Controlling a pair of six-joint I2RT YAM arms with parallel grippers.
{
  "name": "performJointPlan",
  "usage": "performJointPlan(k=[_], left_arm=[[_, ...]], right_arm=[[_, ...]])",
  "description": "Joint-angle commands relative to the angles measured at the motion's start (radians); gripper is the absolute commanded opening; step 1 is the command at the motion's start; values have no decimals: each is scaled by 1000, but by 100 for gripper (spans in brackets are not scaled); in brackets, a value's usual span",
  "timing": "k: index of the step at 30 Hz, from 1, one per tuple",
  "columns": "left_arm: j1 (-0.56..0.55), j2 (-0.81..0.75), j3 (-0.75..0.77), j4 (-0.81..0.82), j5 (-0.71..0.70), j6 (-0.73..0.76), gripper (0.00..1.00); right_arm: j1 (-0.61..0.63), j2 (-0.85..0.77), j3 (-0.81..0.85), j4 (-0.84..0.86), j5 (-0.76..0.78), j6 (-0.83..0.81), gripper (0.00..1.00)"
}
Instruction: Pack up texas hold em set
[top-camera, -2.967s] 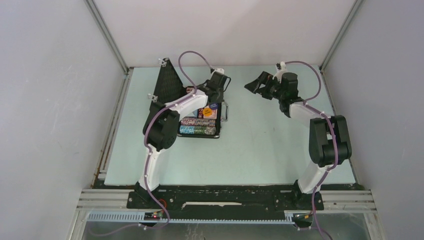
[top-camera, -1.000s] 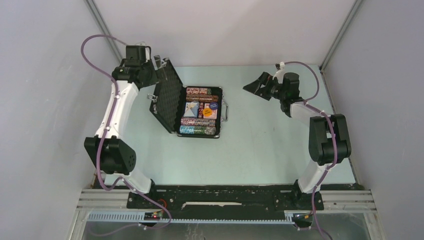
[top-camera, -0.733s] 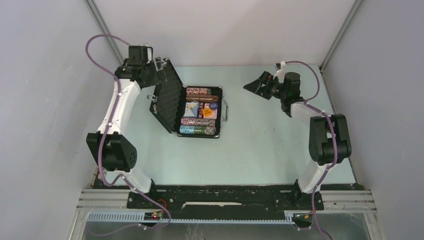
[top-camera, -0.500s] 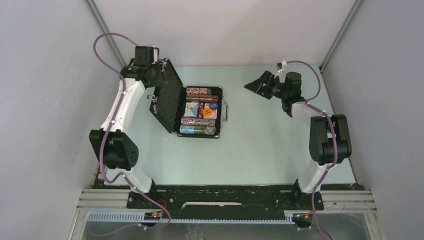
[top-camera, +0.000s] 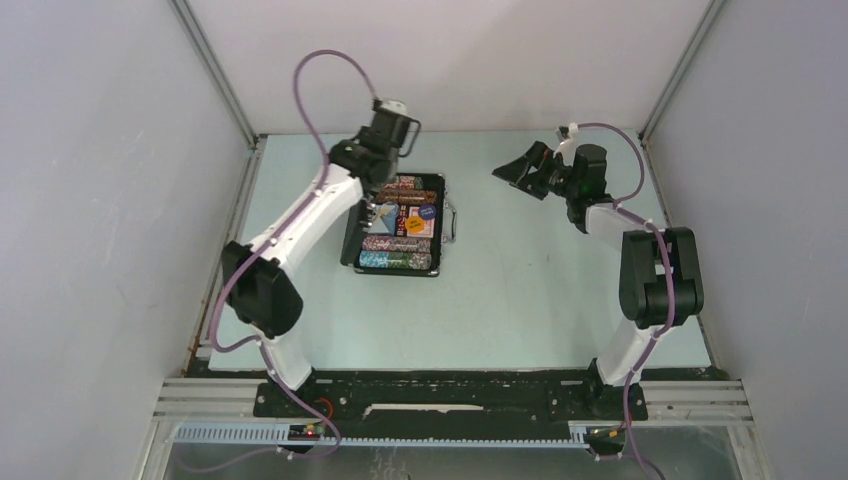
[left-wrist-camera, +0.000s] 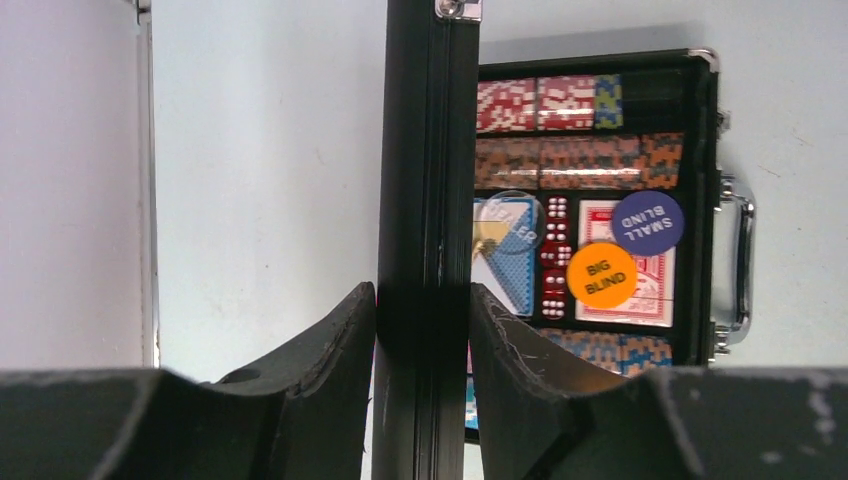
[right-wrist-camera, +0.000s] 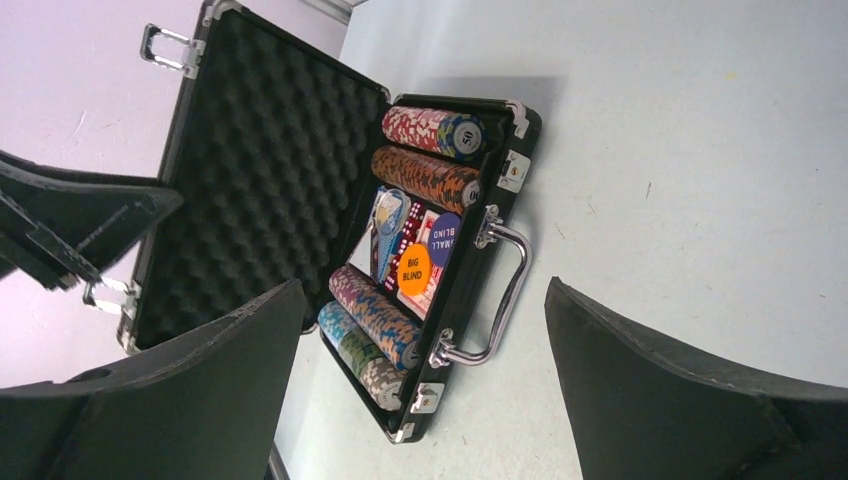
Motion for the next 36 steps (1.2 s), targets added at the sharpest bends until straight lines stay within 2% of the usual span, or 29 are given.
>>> performJointPlan(k=[1,4,7,10,18,20,23,26,29,32,36], left_arm=[[-119,86,83,-40,-185,-34,43],[-184,187,178,-88,-272,-47,43],[-216,291,271,-149,-297,-90,42],[-224,323,256,-128,-242,-141,39],[-247,382,263,-107,-130,-178,42],[-252,400,287,-113,-90,-172,47],[-257,427,339,-158,-35,-167,60],[-260,396,340,-169,28,-173,72],[-259,317,321,-169,146,-186,78],[-251,209,241,-144,267,-178,78],[-184,86,79,-93,425,-203,68]], right_arm=[[-11,12,-2,33,-21,13,100],[-14,14,-2,38,-27,19,100],[-19,17,-2,37,-27,21,100],[-23,24,-2,44,-32,27,99],[-38,53,-3,90,-65,72,100],[-38,56,-2,97,-74,71,100],[-32,56,-1,108,-85,70,100],[-25,54,15,63,-81,36,100],[-7,51,23,30,-82,-3,100],[19,60,60,-42,-83,-55,100],[52,75,92,-115,-86,-80,100]])
